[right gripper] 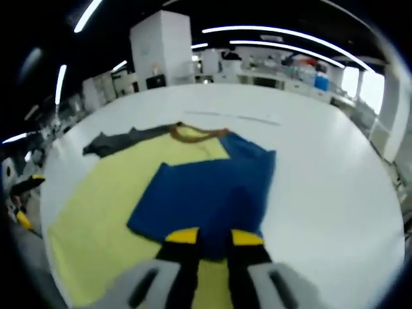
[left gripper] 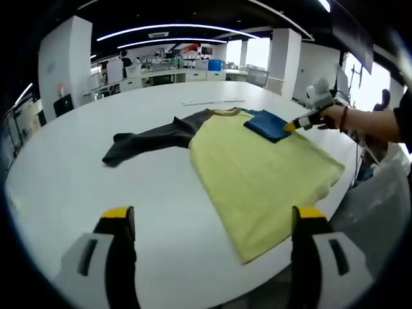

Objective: Fold the garment on the visible template until the final outline fits inside the template.

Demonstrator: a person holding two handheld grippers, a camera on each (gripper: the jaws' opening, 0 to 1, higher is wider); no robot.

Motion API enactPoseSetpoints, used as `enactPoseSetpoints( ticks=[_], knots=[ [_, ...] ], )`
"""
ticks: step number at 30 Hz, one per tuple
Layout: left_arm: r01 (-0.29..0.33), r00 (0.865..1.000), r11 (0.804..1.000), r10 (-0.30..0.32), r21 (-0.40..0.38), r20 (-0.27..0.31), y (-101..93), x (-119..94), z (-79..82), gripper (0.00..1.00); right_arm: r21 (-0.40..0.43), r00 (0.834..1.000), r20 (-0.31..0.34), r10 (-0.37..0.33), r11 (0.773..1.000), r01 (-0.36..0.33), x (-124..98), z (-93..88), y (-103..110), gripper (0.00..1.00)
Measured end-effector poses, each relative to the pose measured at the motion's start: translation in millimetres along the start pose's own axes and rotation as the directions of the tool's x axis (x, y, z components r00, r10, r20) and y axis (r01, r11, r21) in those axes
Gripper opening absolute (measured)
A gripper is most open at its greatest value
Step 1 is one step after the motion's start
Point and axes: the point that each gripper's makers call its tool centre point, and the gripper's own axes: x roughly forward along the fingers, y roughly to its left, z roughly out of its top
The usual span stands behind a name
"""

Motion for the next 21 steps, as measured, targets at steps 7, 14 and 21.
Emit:
enactPoseSetpoints(
  ticks=[7,14,21],
  knots=[
    [0.001,1.000,1.000,-0.001,0.008,-0.008,0.0,-0.5,-1.2,0.99,0.104,0.999,0.023,0.032,0.994,-0.034,-0.7,6.2,1.7,0.00],
    [-0.003,1.000,1.000,0.003,0.012,-0.001,0.8,-2.1,2.4,0.99,0.126,0.991,0.087,0.099,0.986,-0.110,-16.7,34.8,32.4,0.00],
    [-0.007,1.000,1.000,0.007,0.009,0.009,1.1,-4.0,3.5,0.99,0.109,0.977,0.122,0.174,0.976,-0.187,-21.7,74.0,66.9,0.00]
  ],
)
